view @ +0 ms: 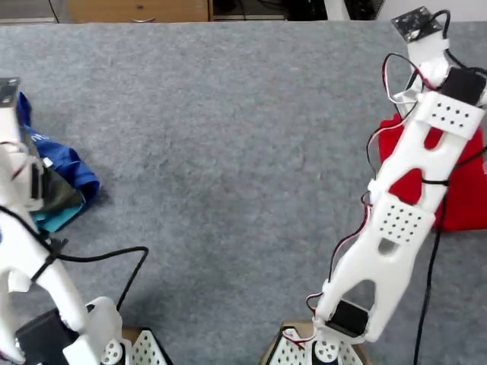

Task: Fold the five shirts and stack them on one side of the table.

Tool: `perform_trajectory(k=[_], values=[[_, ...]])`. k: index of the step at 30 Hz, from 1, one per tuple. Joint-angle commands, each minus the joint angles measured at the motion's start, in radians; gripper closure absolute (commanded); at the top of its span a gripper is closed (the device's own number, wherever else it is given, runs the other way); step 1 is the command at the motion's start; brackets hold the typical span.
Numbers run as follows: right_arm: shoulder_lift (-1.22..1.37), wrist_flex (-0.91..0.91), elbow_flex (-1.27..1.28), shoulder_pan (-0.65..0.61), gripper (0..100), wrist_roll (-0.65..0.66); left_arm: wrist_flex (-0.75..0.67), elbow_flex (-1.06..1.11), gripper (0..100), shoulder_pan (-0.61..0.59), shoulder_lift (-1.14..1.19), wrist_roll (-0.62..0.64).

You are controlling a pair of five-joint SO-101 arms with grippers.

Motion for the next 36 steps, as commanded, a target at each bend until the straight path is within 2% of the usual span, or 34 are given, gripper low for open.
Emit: perform_trajectory(k=[1, 7, 12, 17, 23, 25, 27, 31, 36], values=[[-0.223, 0.02, 0.268, -0.002, 99.4, -0.017, -0.103, 0.023, 82, -0.072, -0.016, -0.025], [-0.576, 0.018, 0.829, -0.004, 99.5, -0.017, -0.311, 0.109, 82, -0.083, -0.002, -0.121], [-0.803, 0.014, 1.119, -0.004, 99.5, -0.017, -0.431, 0.124, 82, -0.083, 0.087, -0.132], [-0.917, 0.012, 1.25, -0.002, 99.5, -0.017, -0.5, 0.124, 82, -0.048, 0.203, -0.18], [-0.961, 0.015, 1.337, 0.004, 99.5, -0.017, -0.58, 0.126, 83, 0.002, 0.32, -0.175], [-0.981, 0.015, 1.363, 0.004, 99.5, -0.017, -0.618, 0.124, 88, 0.015, 0.344, -0.172], [-1.006, 0.015, 1.389, 0.004, 99.5, -0.017, -0.672, 0.124, 98, 0.026, 0.349, -0.152], [-1.047, 0.014, 1.435, 0.004, 99.5, -0.017, -0.72, 0.104, 98, 0.04, 0.32, -0.06], [-1.089, 0.014, 1.474, 0.004, 99.5, -0.017, -0.655, -0.037, 98, 0.086, 0.188, 0.083]])
